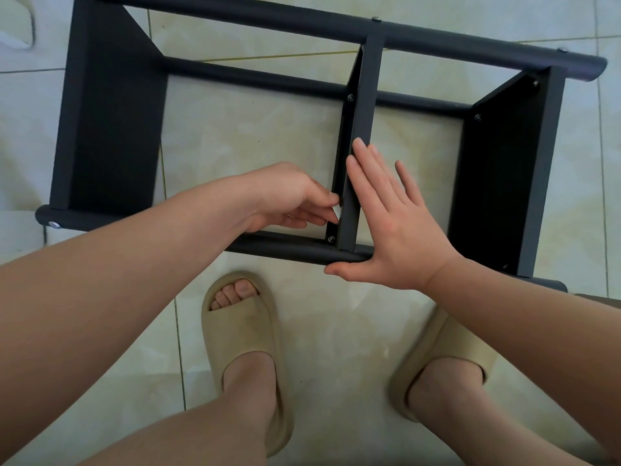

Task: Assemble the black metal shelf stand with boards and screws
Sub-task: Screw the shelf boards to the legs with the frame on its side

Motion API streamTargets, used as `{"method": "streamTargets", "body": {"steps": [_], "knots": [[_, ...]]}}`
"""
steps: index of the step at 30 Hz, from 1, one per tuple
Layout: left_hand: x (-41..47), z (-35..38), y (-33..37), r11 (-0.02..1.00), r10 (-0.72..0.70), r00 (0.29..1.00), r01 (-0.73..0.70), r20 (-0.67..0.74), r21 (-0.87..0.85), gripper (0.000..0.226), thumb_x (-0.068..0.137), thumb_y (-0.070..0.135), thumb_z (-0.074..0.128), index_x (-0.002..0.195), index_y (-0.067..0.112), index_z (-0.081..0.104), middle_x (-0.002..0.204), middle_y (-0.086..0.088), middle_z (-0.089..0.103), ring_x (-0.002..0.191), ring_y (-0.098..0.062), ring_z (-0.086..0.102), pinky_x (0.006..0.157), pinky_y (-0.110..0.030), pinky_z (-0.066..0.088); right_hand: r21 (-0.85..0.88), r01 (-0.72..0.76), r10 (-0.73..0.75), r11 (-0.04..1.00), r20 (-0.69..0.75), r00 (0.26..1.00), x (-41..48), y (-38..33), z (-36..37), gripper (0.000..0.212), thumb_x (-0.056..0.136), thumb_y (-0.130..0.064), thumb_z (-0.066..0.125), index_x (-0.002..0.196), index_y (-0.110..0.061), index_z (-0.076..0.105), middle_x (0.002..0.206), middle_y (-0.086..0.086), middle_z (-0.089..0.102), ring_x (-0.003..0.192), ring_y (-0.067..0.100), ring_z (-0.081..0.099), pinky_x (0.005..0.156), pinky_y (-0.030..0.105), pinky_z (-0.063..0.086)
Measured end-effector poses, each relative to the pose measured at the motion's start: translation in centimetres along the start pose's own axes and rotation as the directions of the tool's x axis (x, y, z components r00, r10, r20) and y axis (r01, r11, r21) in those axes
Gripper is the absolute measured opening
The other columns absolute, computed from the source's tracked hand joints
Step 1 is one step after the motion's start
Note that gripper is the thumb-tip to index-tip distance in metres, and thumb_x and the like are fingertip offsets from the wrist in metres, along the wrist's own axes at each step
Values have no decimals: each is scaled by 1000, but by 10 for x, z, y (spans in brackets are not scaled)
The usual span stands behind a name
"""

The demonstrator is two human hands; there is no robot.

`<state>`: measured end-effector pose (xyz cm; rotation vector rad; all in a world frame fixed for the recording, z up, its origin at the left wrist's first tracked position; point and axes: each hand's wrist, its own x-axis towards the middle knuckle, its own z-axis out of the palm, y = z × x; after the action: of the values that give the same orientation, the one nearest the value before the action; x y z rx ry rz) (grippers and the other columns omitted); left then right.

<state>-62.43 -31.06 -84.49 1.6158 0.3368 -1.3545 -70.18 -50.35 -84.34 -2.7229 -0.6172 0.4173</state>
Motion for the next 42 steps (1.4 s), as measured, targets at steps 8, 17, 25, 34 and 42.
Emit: {"method": "streamTargets", "body": {"steps": [8, 17, 25, 34, 42], "knots": [[-1, -3, -2, 999, 6, 1000, -7, 30, 45, 11, 97, 21, 61, 95, 16, 70, 91, 2, 78, 91, -8, 72, 81, -28, 47, -4, 1, -1, 1000, -4, 1000, 0, 1, 2, 128, 73, -84, 55, 160, -1, 10, 169, 12, -1, 157, 27, -1, 124, 57, 10], [-7, -7, -5, 988, 35, 999, -40, 37, 146, 12, 97, 18, 61, 89, 19, 70, 85, 8, 77, 95, -9, 67, 88, -30, 48, 0, -1, 1, 1000, 0, 1000, 0, 1, 1, 128, 73, -83, 56, 160, -1, 10, 169, 11, -2, 157, 27, -2, 124, 57, 10], [-13, -11, -7, 962, 54, 996, -71, 71, 264, 14, 97, 18, 61, 88, 23, 70, 86, 12, 76, 98, -6, 65, 90, -31, 48, -5, 1, -1, 1000, -2, 1000, 0, 1, 1, 128, 73, -83, 56, 160, -1, 10, 169, 12, -1, 157, 28, -1, 124, 57, 10], [-17, -13, -11, 931, 68, 992, -100, 102, 352, 15, 96, 16, 64, 88, 23, 74, 88, 15, 75, 93, -4, 63, 95, -33, 48, -5, 4, -4, 1000, -9, 1000, 0, 1, 2, 127, 73, -84, 53, 160, -2, 10, 169, 11, -1, 157, 28, -1, 124, 57, 10], [-20, -11, -12, 898, 88, 992, -120, 95, 423, 14, 93, 17, 68, 82, 21, 77, 95, -11, 74, 87, -25, 60, 103, -54, 47, 5, 0, 0, 1000, -1, 1000, 0, 1, 2, 127, 73, -83, 54, 160, -2, 8, 169, 11, -2, 157, 27, -3, 124, 57, 10]]}}
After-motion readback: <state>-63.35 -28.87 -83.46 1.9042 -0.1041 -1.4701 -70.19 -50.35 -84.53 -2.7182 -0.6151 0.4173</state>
